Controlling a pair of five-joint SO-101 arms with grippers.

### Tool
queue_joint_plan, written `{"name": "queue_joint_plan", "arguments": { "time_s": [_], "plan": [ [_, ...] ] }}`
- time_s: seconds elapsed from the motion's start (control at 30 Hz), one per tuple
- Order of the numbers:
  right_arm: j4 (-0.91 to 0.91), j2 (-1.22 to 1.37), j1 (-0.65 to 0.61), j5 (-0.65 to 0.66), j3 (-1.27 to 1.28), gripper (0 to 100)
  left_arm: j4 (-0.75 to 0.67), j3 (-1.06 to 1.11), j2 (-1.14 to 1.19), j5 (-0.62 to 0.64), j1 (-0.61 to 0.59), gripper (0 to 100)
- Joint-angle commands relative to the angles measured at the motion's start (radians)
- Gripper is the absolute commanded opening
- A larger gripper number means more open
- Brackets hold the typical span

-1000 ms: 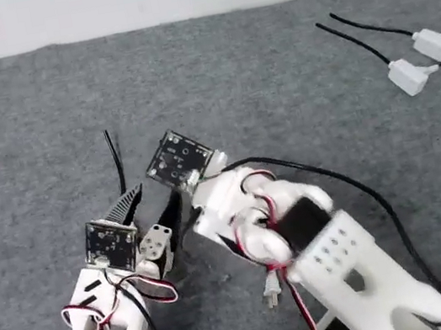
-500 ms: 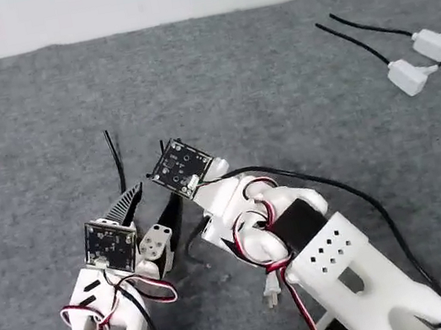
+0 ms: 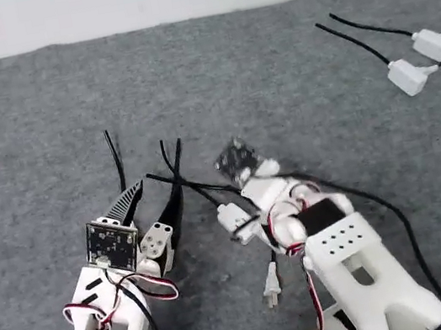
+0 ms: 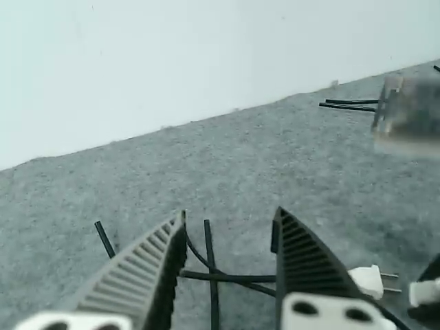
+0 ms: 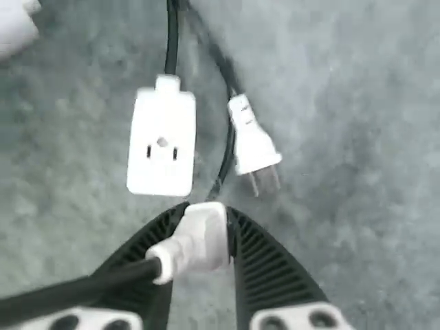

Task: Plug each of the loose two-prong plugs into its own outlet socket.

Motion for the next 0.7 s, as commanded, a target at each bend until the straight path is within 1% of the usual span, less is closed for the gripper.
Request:
{"name": "queue_joint_plan", "arguments": {
  "time_s": [0.0, 0.1, 0.27, 0.43, 0.53, 0.67],
  "plan": [
    [-0.044, -0.012, 0.021, 0.014, -0.005, 0.9, -0.029, -0.007, -0.014, 0.002, -0.006, 19],
    [-0.051, -0.01, 0.024, 0.015, 0.009, 0.9, -0.029, -0.007, -0.014, 0.002, -0.006, 19],
    [-0.128, -0.01, 0.01, 0.012, 0.06, 0.9, -0.029, -0.005, -0.014, 0.002, -0.006, 19],
    [-0.13, -0.01, 0.012, 0.02, 0.129, 1.5, -0.029, -0.005, -0.014, 0.002, -0.006, 19],
    [-0.13, -0.01, 0.008, 0.023, 0.137, 6.5, -0.029, -0.005, -0.014, 0.002, -0.006, 19],
    [-0.13, -0.01, 0.007, 0.064, 0.141, 12.3, -0.026, -0.005, -0.014, 0.002, -0.006, 19]
  ]
}}
